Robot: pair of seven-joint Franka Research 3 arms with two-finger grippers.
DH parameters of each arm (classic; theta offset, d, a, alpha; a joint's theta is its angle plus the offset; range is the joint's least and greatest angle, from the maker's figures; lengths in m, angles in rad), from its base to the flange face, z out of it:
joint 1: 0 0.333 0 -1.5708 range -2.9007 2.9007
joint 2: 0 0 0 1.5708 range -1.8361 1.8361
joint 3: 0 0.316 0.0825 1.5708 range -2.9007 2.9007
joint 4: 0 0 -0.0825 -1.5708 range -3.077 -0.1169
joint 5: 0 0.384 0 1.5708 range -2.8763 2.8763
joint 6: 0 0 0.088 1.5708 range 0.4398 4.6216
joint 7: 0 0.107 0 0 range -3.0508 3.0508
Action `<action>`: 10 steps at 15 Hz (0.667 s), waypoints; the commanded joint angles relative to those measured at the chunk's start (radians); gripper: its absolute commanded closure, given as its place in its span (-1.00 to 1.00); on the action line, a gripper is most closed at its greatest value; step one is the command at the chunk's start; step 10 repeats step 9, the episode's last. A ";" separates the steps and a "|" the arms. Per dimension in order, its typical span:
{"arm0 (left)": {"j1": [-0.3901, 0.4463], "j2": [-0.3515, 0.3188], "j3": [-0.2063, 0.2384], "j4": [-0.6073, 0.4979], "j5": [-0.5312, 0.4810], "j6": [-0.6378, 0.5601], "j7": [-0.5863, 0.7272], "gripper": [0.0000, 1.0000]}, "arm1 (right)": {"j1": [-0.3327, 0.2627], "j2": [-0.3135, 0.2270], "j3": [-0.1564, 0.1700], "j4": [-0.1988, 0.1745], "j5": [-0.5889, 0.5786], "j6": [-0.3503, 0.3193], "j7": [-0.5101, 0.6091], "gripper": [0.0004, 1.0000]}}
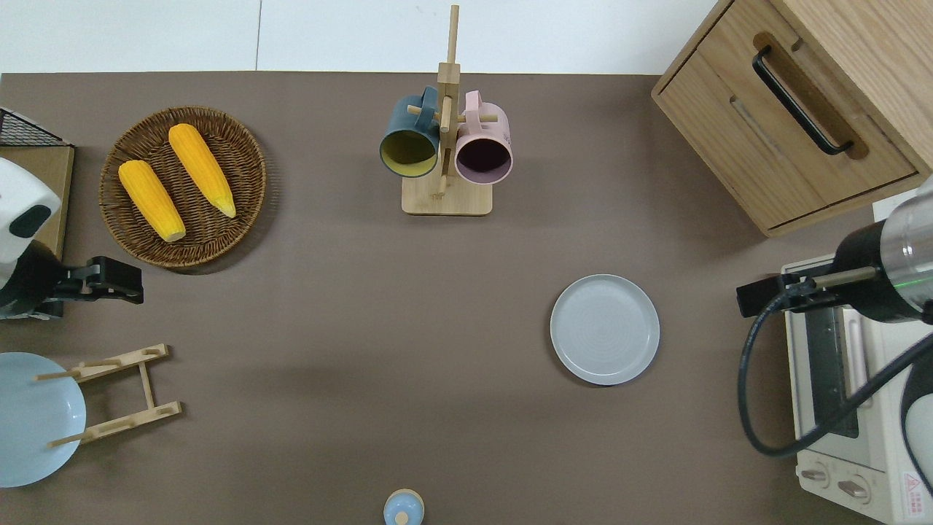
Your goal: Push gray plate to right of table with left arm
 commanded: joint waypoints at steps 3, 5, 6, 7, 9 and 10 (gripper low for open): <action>0.016 -0.054 0.000 -0.050 -0.015 0.037 0.020 -1.00 | -0.020 -0.003 0.015 0.008 0.010 -0.014 0.001 -0.97; 0.013 -0.057 0.009 -0.046 -0.007 0.028 0.020 -1.00 | -0.020 -0.003 0.015 0.008 0.010 -0.014 0.002 -0.97; 0.013 -0.055 0.011 -0.046 -0.007 0.027 0.018 -1.00 | -0.020 -0.003 0.013 0.008 0.010 -0.014 0.002 -0.97; 0.012 -0.055 0.011 -0.045 -0.007 0.028 0.018 -1.00 | -0.020 -0.003 0.013 0.008 0.010 -0.014 0.002 -0.97; 0.013 -0.058 0.014 -0.042 -0.015 0.027 0.029 -1.00 | -0.020 -0.003 0.013 0.008 0.010 -0.014 0.002 -0.97; 0.013 -0.058 0.014 -0.042 -0.015 0.027 0.029 -1.00 | -0.020 -0.003 0.013 0.008 0.010 -0.014 0.002 -0.97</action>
